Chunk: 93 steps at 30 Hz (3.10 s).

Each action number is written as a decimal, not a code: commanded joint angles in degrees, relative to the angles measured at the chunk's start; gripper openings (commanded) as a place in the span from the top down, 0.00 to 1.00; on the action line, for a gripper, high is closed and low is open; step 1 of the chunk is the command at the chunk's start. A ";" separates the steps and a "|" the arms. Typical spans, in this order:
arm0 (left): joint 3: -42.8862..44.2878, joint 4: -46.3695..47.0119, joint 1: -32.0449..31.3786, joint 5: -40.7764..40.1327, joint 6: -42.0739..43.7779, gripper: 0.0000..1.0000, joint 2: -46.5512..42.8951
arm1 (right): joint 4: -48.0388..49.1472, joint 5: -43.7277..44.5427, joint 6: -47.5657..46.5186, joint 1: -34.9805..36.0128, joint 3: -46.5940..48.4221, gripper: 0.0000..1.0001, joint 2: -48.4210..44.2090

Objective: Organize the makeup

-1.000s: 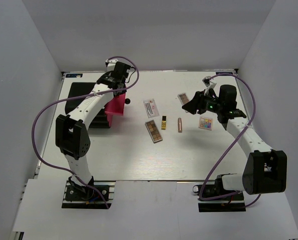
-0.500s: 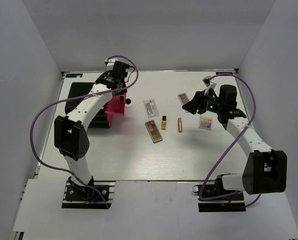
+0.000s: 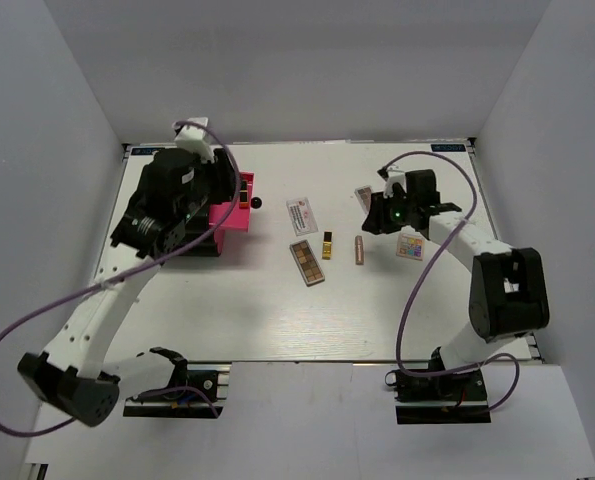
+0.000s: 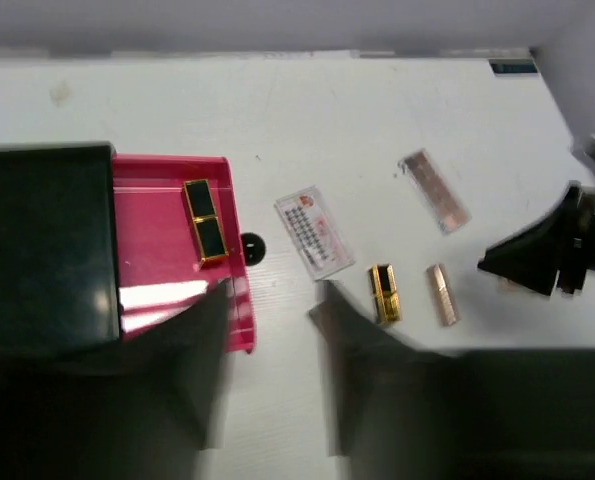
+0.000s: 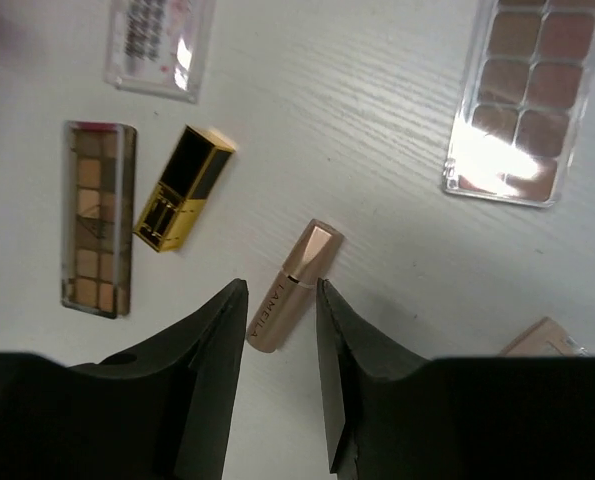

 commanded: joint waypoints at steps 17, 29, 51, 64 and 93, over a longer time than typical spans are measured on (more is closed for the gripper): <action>-34.59 13.93 0.19 9.62 8.36 0.11 -28.38 | -4.73 22.58 -5.08 10.48 4.21 0.50 11.36; -36.71 13.23 0.19 8.30 8.54 0.08 -33.48 | -5.79 21.79 -4.56 12.33 4.47 0.56 14.88; -38.03 13.23 0.19 -1.79 7.13 0.08 -38.75 | -9.49 -4.22 -5.98 24.10 38.63 1.00 15.39; -39.35 13.93 0.19 -8.57 6.96 0.08 -42.28 | 10.29 -2.47 19.69 31.22 54.38 1.00 30.16; -37.34 21.30 0.19 18.19 5.29 0.62 -26.12 | 5.82 7.36 11.71 25.71 52.66 1.00 20.98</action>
